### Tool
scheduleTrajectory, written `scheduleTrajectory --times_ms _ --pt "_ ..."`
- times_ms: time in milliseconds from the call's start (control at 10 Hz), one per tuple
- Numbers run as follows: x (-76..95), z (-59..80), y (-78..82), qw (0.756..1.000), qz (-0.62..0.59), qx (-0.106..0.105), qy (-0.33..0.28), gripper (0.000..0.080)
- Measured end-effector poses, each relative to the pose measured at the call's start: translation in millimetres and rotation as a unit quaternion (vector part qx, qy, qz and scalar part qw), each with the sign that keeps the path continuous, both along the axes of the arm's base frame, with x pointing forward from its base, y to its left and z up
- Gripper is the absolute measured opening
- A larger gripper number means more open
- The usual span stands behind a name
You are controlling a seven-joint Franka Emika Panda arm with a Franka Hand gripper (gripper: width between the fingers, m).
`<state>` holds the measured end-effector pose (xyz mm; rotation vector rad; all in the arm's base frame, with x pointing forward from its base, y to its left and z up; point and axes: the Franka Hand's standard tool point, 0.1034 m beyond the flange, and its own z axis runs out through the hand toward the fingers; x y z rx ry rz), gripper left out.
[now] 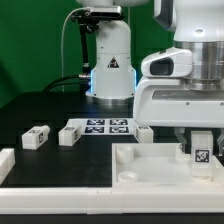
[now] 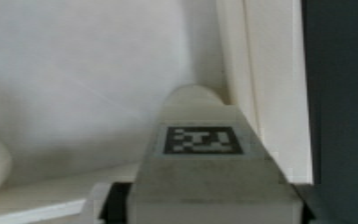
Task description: Assemble one leg
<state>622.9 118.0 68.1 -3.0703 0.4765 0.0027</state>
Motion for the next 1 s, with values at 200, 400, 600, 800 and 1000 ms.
scheduleTrajectory --times_ms 200,400,600,800,1000 --pt "0.2 -0.4 1.4 0.987 -0.158 -0.006 0.011 0.0292" --pt "2.4 -1.5 1.9 0.952 -0.306 -0.019 0.024 0.0292" --pt "5.3 -1.2 2.2 0.891 -0.453 -0.02 0.027 0.0292" --pt "5.5 -1.1 2.5 0.853 -0.522 -0.019 0.028 0.03" --pt "5.3 -1.2 3.0 0.865 -0.5 -0.018 0.028 0.0477"
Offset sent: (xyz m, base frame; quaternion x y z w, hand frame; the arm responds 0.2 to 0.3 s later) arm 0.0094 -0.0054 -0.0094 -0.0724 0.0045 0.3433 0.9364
